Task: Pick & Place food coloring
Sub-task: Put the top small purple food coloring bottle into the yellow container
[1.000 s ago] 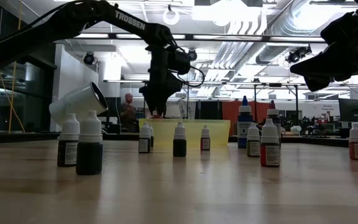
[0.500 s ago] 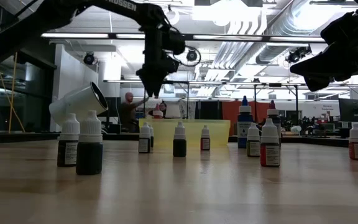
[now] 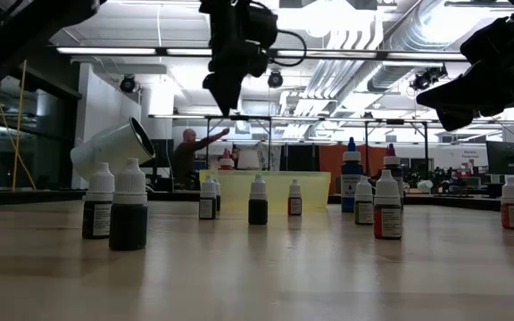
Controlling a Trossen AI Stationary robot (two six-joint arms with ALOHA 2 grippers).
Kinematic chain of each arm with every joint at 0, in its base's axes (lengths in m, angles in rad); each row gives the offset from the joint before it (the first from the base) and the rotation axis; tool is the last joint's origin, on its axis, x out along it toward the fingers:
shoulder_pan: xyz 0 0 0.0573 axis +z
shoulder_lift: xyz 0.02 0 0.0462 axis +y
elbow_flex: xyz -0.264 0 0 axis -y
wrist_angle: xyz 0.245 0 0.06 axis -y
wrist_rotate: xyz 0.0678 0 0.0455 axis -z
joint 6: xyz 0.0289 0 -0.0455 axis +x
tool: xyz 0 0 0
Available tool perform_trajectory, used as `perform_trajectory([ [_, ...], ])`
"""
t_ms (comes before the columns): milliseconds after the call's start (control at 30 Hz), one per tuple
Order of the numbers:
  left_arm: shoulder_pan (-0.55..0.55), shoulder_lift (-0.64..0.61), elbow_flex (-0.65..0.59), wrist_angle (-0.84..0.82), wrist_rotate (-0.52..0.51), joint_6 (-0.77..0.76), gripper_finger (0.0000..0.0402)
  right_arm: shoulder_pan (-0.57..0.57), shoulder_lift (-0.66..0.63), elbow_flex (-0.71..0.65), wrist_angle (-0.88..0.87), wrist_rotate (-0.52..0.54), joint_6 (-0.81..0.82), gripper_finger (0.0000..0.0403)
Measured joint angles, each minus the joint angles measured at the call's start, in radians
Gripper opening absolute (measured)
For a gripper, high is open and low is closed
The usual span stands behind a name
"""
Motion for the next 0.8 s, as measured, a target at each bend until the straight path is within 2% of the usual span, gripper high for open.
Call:
perform_trajectory([
  [133,-0.063,0.000,-0.014,0.003,-0.004,-0.028,0.0207,0.000,0.000,0.000,0.000,0.000,0.000,0.0000],
  [333,-0.160,0.000,-0.132,-0.001,-0.050,-0.052,0.0207,0.000,0.000,0.000,0.000,0.000,0.000,0.0000],
  [433,-0.200,-0.023,-0.220,0.019,-0.057,-0.054,0.0207,0.000,0.000,0.000,0.000,0.000,0.000,0.0000],
  [567,-0.245,-0.079,-0.373,0.134,-0.060,-0.072,0.0207,0.000,0.000,0.000,0.000,0.000,0.000,0.0000],
  [633,-0.258,-0.118,-0.456,0.242,-0.056,-0.111,0.0207,0.000,-0.001,0.000,0.000,0.000,0.000,0.0000],
  [800,-0.256,-0.195,-0.629,0.337,-0.076,-0.215,0.0207,0.000,0.011,0.000,0.004,0.000,0.000,0.0000],
])
